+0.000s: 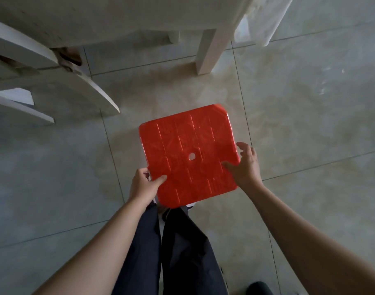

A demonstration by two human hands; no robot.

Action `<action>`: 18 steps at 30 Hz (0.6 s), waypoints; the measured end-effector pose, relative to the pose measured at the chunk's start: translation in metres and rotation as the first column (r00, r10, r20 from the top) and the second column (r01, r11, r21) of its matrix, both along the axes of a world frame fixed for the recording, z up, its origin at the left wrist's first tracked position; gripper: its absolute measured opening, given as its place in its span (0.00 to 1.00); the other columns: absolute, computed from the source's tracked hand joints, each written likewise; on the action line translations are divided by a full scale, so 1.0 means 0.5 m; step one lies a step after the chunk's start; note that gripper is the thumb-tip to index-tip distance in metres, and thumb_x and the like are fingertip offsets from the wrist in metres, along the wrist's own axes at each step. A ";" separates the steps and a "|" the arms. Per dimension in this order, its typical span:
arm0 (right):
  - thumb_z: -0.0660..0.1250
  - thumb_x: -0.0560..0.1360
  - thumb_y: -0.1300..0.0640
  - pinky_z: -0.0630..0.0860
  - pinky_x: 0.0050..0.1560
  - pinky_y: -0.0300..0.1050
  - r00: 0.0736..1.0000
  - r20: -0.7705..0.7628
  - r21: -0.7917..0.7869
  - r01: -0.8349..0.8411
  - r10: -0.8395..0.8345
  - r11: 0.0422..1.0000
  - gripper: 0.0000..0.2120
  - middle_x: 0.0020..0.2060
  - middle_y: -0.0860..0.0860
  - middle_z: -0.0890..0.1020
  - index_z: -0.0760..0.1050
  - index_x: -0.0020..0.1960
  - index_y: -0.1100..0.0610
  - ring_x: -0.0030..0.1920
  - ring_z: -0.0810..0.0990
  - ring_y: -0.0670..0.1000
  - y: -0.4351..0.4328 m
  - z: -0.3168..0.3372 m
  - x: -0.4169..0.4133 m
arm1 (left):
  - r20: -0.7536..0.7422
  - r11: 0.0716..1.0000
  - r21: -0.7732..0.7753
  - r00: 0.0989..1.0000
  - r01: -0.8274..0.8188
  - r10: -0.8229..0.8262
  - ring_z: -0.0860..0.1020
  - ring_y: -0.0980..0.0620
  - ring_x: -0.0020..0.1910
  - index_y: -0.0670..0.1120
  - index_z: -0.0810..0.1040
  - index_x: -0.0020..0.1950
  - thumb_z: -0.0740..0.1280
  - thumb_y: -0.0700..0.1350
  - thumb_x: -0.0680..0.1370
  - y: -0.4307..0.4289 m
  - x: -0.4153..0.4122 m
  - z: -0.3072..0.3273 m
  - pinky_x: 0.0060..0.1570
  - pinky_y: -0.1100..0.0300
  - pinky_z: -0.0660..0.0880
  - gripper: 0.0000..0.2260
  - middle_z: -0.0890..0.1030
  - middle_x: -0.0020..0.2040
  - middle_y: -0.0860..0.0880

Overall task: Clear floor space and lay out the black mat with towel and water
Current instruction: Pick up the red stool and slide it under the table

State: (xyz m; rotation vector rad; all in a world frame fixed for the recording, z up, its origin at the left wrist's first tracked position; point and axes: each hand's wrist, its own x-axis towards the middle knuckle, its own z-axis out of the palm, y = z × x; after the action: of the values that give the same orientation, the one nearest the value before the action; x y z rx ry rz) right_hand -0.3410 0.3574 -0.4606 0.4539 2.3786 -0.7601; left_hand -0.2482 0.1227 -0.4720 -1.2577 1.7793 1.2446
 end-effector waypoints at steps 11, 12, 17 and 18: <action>0.71 0.73 0.50 0.74 0.58 0.54 0.973 0.223 -0.073 -0.036 0.051 0.997 0.38 0.67 0.55 0.73 0.54 0.76 0.52 0.64 0.74 0.59 0.030 -0.085 -0.025 | 0.207 0.957 0.226 0.969 -0.183 0.137 0.74 0.42 0.63 0.53 0.64 0.68 0.67 0.65 0.72 -0.012 -0.022 -0.068 0.54 0.39 0.77 0.30 0.74 0.66 0.48; 0.69 0.74 0.51 0.75 0.58 0.56 0.969 0.238 -0.096 -0.050 0.072 0.994 0.38 0.67 0.55 0.73 0.51 0.77 0.50 0.64 0.74 0.60 0.033 -0.087 -0.029 | 0.246 0.932 0.291 0.958 -0.218 0.147 0.73 0.41 0.64 0.55 0.61 0.71 0.64 0.67 0.72 -0.015 -0.025 -0.061 0.48 0.37 0.78 0.32 0.72 0.67 0.49; 0.63 0.78 0.53 0.77 0.39 0.50 0.941 0.313 -0.116 -0.098 0.130 0.988 0.36 0.70 0.54 0.70 0.44 0.77 0.43 0.62 0.75 0.64 0.041 -0.091 -0.047 | 0.316 0.863 0.393 0.928 -0.318 0.199 0.72 0.37 0.64 0.65 0.56 0.70 0.58 0.71 0.71 -0.020 -0.032 -0.057 0.39 0.30 0.77 0.30 0.69 0.70 0.47; 0.63 0.78 0.52 0.79 0.44 0.55 0.943 0.304 -0.126 -0.104 0.138 0.987 0.36 0.70 0.54 0.70 0.44 0.77 0.42 0.61 0.75 0.64 0.039 -0.089 -0.055 | 0.311 0.868 0.380 0.928 -0.321 0.207 0.72 0.37 0.64 0.66 0.56 0.70 0.58 0.71 0.71 -0.020 -0.043 -0.055 0.39 0.30 0.76 0.29 0.69 0.70 0.47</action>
State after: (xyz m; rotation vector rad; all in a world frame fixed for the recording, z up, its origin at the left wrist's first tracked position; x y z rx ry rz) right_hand -0.3684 0.3771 -0.5050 0.3493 2.0395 -0.7002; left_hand -0.2697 0.1128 -0.4996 -1.3588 1.0920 1.4457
